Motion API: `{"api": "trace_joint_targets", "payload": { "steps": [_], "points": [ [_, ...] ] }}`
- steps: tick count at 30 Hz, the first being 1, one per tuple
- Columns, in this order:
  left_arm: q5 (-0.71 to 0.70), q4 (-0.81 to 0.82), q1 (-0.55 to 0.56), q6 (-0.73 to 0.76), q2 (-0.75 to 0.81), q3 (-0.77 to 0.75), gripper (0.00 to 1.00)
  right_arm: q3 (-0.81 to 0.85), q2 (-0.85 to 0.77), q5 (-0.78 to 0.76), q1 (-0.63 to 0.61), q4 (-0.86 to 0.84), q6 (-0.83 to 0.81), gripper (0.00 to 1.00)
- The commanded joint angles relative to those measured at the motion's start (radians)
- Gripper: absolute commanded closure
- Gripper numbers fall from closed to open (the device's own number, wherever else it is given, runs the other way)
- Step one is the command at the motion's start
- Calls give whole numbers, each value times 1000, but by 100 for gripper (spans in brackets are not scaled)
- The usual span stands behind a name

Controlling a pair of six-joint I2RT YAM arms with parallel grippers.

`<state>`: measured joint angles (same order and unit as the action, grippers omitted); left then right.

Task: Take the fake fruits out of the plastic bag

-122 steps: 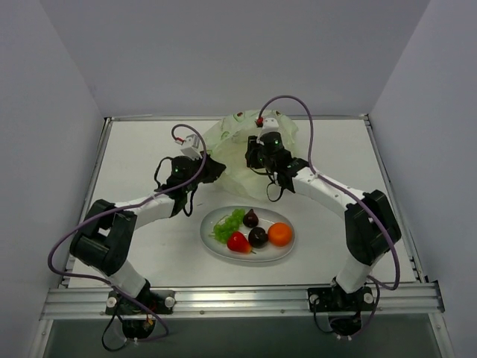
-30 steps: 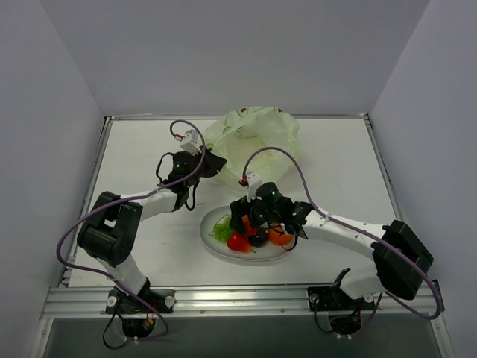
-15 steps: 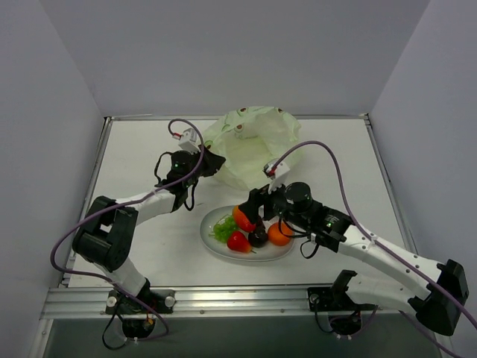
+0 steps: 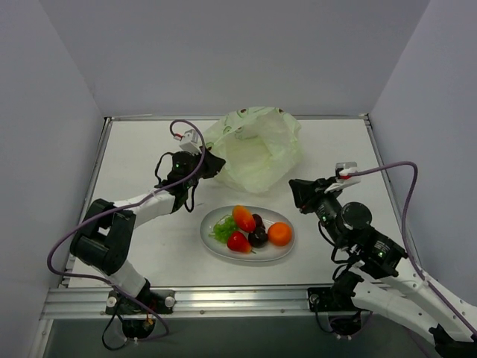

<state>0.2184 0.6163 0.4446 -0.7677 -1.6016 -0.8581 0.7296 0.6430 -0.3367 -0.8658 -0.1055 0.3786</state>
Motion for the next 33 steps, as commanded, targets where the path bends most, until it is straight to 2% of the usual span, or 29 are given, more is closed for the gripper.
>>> {"api": "trace_joint_targets", "payload": {
  "steps": [1, 2, 3, 5, 6, 7, 8, 10, 12, 16, 23, 28, 33],
  "points": [
    [-8, -18, 8, 22, 66, -44, 88, -30, -43, -168, -6, -14, 31, 82],
    [-10, -38, 9, 24, 74, -47, 80, -32, -52, -177, -4, -13, 32, 79],
    [-10, -52, 11, 25, 100, -53, 62, -27, -55, -191, -4, -2, 36, 75],
    [-30, -122, 17, 45, 135, -64, 44, -16, -57, -214, -4, 12, 46, 61],
    [-42, -151, 19, 53, 181, -68, 13, 2, -55, -255, -4, 32, 51, 52],
    [-71, -177, 22, 60, 205, -73, 2, 13, -54, -281, -4, 46, 69, 34],
    [-86, -223, 25, 61, 232, -70, 6, 25, -49, -312, -4, 73, 77, 25],
    [-122, -275, 26, 65, 314, -62, 6, 53, -48, -375, -4, 87, 80, 8],
    [-174, -354, 29, 71, 406, -55, 6, 65, -62, -396, -4, 96, 79, 1],
    [-250, -510, 40, 134, 567, -56, 6, 68, -120, -429, -4, 98, 75, 0],
    [-381, -909, 54, 255, 873, -78, 6, 19, -270, -602, -6, 101, 97, 0],
    [-404, -1136, 54, 335, 956, -96, 6, -24, -292, -709, -6, 101, 95, 0],
    [-353, -1175, 54, 415, 971, -139, 6, -9, -229, -685, -6, 101, 128, 0]
  ]
}}
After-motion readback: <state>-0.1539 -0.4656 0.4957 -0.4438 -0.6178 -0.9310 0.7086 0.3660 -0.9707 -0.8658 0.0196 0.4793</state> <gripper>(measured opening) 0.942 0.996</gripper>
